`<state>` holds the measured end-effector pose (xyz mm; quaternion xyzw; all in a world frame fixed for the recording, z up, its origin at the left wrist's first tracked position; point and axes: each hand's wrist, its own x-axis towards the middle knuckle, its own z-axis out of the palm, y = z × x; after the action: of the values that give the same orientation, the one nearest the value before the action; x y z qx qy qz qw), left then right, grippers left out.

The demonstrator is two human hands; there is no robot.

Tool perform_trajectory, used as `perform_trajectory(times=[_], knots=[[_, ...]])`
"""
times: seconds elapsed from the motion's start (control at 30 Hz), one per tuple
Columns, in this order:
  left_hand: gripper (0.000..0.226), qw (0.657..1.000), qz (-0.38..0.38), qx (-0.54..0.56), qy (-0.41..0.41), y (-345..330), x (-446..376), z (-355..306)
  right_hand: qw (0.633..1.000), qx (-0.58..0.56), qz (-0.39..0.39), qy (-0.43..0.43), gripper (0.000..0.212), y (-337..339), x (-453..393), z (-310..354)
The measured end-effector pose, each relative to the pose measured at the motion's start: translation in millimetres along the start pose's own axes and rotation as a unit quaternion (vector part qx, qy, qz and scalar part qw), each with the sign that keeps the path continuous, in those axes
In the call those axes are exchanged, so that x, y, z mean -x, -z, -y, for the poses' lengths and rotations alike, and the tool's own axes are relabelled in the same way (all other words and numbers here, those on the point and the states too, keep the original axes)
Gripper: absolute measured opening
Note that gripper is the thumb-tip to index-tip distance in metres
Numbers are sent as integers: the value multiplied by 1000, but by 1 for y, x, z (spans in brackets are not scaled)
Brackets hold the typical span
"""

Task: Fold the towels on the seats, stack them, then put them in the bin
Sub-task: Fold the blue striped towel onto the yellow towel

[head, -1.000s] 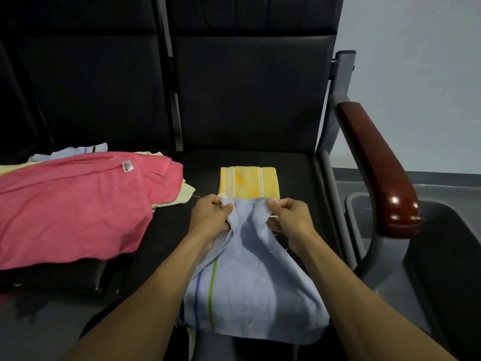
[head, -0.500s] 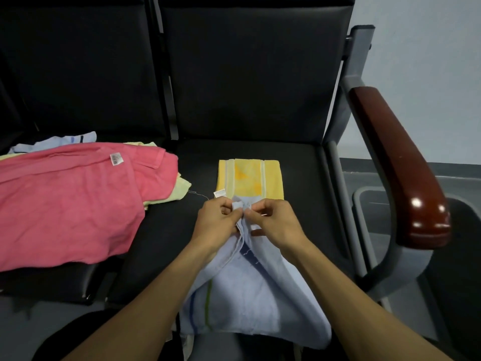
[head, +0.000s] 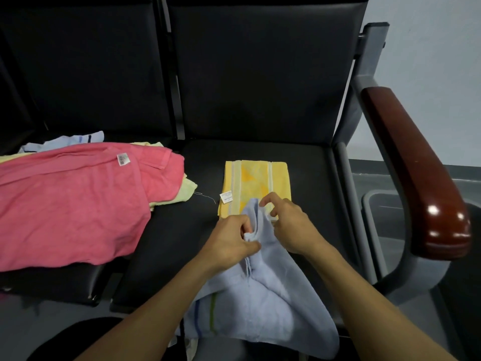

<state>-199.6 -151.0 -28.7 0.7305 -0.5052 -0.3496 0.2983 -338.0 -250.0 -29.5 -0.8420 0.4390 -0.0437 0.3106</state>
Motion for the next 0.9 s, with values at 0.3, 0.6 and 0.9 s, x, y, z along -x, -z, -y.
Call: perform_trajectory(times=[0.3, 0.6, 0.9], knots=[[35, 998, 55, -7, -21, -1, 3, -2, 993, 107, 51, 19, 47, -11, -6, 9], [36, 982, 167, -49, -71, 11, 13, -6, 984, 175, 24, 4, 36, -5, -7, 1], [23, 992, -106, -32, 53, 62, -6, 21, 993, 85, -75, -12, 27, 23, 1, -8]])
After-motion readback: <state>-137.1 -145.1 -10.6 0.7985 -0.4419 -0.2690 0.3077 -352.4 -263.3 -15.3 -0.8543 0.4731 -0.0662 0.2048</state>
